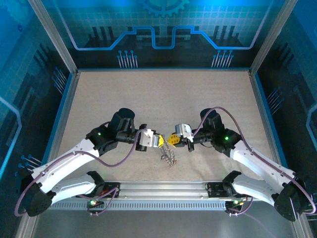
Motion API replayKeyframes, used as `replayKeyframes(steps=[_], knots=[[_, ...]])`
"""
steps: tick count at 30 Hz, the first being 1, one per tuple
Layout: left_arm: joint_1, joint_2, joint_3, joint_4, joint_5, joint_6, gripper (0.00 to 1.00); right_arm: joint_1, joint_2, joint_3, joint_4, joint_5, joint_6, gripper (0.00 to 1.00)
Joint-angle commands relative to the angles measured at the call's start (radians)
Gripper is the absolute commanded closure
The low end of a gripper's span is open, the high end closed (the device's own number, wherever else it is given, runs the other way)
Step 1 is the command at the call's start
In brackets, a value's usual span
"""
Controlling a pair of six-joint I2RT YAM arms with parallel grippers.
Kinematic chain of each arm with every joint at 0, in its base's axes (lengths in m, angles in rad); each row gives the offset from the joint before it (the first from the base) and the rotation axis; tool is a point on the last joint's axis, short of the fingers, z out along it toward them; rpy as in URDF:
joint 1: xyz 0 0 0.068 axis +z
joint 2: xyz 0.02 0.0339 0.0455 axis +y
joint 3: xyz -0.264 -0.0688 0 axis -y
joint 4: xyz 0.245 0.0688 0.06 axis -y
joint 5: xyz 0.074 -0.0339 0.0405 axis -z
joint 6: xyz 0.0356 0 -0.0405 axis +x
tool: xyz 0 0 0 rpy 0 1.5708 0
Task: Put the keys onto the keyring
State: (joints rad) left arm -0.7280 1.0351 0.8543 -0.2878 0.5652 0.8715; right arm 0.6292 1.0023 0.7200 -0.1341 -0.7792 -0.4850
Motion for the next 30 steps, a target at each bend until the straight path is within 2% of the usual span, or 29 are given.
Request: replayKeyframes(steps=[1, 4, 17, 30], knots=[[-0.021, 0.008, -0.032, 0.087, 0.021, 0.012, 1.0, 0.009, 0.01, 0.035, 0.015, -0.038, 0.023, 1.0], [-0.023, 0.004, -0.047, 0.121, 0.008, -0.006, 1.0, 0.009, 0.018, 0.038, 0.005, -0.046, 0.017, 1.0], [-0.024, -0.024, -0.066, 0.073, -0.01, 0.044, 1.0, -0.035, 0.001, 0.012, 0.059, -0.036, 0.083, 1.0], [-0.025, -0.041, -0.096, 0.13, -0.049, 0.039, 1.0, -0.067, -0.002, -0.019, 0.118, -0.04, 0.163, 1.0]])
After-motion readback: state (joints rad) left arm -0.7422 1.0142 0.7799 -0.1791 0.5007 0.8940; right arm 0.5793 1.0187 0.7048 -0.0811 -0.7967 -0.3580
